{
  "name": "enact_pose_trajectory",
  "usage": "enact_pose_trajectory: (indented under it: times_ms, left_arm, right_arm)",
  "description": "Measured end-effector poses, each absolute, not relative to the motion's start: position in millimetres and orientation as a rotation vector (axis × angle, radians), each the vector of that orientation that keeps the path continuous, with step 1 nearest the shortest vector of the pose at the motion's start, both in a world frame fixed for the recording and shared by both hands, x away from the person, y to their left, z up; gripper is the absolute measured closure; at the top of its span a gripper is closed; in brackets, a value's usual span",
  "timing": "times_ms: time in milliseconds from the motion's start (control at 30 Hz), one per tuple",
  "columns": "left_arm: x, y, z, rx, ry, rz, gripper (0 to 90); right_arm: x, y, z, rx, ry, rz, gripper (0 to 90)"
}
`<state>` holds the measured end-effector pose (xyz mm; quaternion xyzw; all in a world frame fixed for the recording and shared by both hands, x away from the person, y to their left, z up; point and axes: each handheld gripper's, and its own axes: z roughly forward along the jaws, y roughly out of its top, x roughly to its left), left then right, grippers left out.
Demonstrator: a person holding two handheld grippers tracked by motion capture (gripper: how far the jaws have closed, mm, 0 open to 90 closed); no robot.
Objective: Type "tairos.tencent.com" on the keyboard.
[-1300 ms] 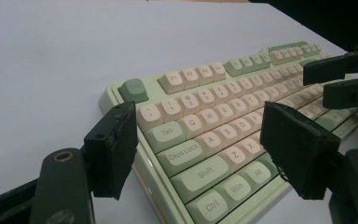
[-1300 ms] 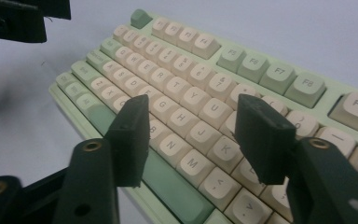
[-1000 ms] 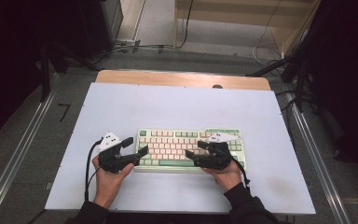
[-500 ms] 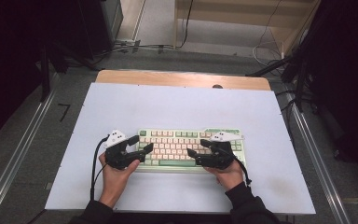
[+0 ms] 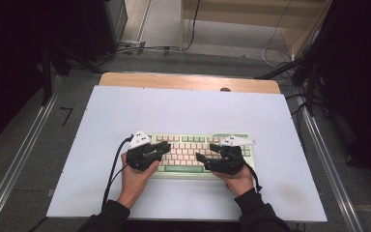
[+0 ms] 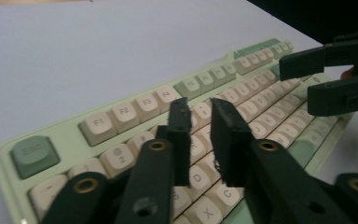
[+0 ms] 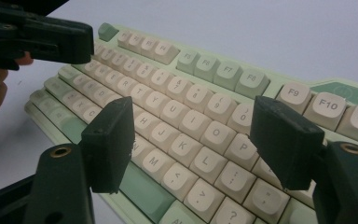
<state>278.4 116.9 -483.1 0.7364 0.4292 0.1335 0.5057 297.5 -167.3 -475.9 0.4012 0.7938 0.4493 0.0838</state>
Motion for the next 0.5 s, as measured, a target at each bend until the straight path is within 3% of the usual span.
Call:
enact_pose_trajectory:
  times_ms: [67,500]
  left_arm:
    - [281,113,-485,1.798,1.03,0.305,90.0]
    - [292,92,-489,1.883,1.005,0.305,90.0]
  right_arm:
    - [298,-168,-476,1.2,2.367,1.34,29.6]
    - [298,-168,-476,1.199,2.367,1.341,30.3]
